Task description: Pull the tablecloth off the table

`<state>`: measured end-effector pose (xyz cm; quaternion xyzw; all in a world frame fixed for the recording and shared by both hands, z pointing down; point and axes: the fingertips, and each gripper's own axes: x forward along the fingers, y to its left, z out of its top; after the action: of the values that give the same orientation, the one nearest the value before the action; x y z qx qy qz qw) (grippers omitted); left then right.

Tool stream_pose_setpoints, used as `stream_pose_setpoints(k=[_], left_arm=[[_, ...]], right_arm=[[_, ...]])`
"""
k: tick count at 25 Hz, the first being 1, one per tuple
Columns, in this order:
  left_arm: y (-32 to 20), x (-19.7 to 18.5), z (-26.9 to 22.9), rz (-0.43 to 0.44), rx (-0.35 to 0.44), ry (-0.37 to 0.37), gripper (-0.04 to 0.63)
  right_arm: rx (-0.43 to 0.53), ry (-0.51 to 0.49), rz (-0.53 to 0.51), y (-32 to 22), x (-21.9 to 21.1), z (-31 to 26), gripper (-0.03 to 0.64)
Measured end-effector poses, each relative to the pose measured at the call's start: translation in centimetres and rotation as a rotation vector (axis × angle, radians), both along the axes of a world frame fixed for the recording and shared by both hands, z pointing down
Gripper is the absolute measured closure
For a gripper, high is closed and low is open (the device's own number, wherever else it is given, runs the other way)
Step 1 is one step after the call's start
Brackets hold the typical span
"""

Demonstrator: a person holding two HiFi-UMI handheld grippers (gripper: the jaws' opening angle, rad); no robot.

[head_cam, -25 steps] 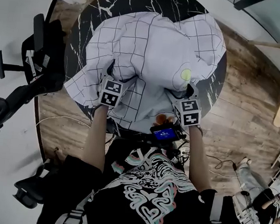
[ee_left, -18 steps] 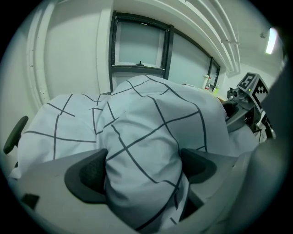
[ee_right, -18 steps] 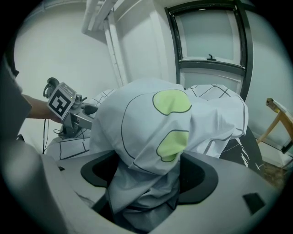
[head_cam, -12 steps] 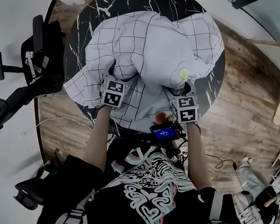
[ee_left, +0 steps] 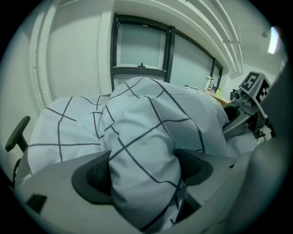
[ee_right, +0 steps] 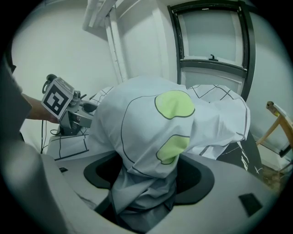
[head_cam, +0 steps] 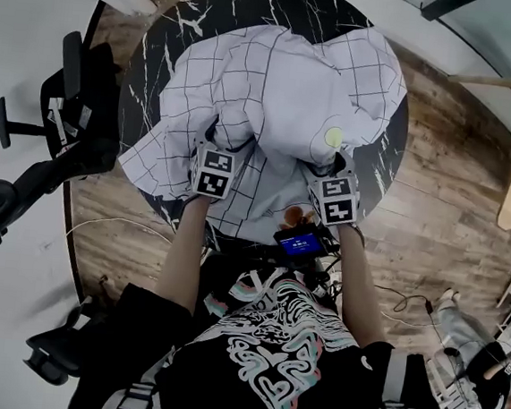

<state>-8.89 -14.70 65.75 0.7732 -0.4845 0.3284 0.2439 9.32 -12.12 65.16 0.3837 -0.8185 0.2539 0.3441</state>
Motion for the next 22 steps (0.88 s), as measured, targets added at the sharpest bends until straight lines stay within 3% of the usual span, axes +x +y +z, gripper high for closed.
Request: stream_pose_setpoints(k=[14,22], left_arm=[[0.5,0.7,-0.1,0.002,-0.02,-0.027,0.274],[0.9,1.5,-0.2,-0.004,-0.028,-0.015,0.346]], right_arm=[[0.048,0.032,-0.006,-0.3,-0.1,-0.1,0.315],[0.049,0.033,-0.023,0.0,-0.2,-0.3,0.412]])
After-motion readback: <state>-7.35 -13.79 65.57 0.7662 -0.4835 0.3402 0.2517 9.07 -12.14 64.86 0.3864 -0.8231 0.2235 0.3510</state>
